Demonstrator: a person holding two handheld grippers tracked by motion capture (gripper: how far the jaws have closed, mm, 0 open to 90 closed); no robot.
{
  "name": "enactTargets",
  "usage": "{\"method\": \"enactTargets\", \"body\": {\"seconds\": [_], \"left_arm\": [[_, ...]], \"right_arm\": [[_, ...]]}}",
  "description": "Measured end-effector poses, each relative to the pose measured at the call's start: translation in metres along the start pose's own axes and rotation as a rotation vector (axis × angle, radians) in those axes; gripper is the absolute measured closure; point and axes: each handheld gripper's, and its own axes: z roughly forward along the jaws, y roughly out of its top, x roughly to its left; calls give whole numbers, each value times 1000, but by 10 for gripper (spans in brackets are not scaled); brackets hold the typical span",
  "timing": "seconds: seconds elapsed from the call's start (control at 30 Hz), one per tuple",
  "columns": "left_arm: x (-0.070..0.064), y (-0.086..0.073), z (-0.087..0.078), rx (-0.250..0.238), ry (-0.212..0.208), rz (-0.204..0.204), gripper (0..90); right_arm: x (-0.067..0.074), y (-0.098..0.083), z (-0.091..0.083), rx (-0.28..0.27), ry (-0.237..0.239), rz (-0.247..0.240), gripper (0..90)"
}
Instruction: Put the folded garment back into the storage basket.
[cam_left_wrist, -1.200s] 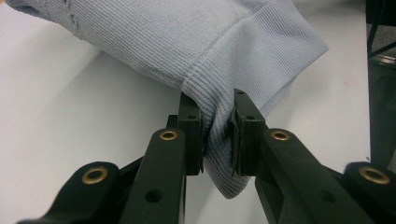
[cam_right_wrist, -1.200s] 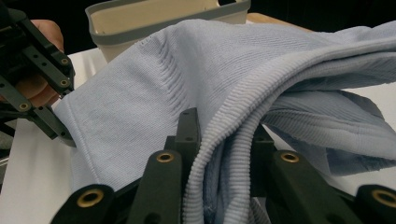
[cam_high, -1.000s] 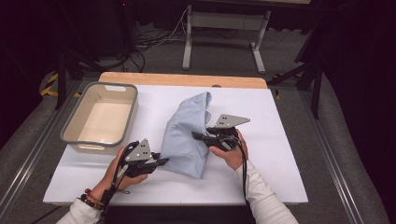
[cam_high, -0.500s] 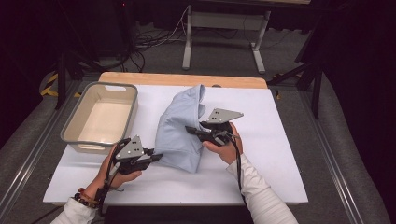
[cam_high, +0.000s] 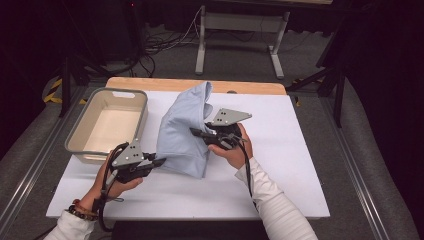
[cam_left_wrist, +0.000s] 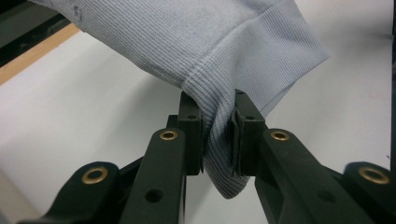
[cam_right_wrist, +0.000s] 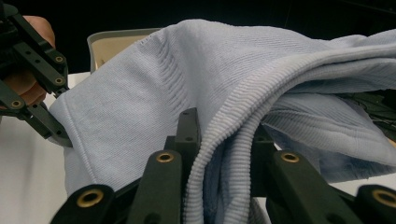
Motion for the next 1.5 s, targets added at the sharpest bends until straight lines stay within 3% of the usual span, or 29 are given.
{"method": "enactTargets", "body": {"seconds": [0.77,1.13,1.4,1.5], "left_arm": [[12,-2,-30,-16,85,-5,775],[20,-12,-37,-16,124,-40,776],[27,-19,-44,-58,166,-84,777],[28,-20,-46,-55,192,-78,777]], "right_arm": [[8,31,23,-33,5,-53,730],[10,36,43,-38,14,-46,730],[12,43,56,-44,5,-51,731],[13,45,61,-46,7,-47,731]]}}
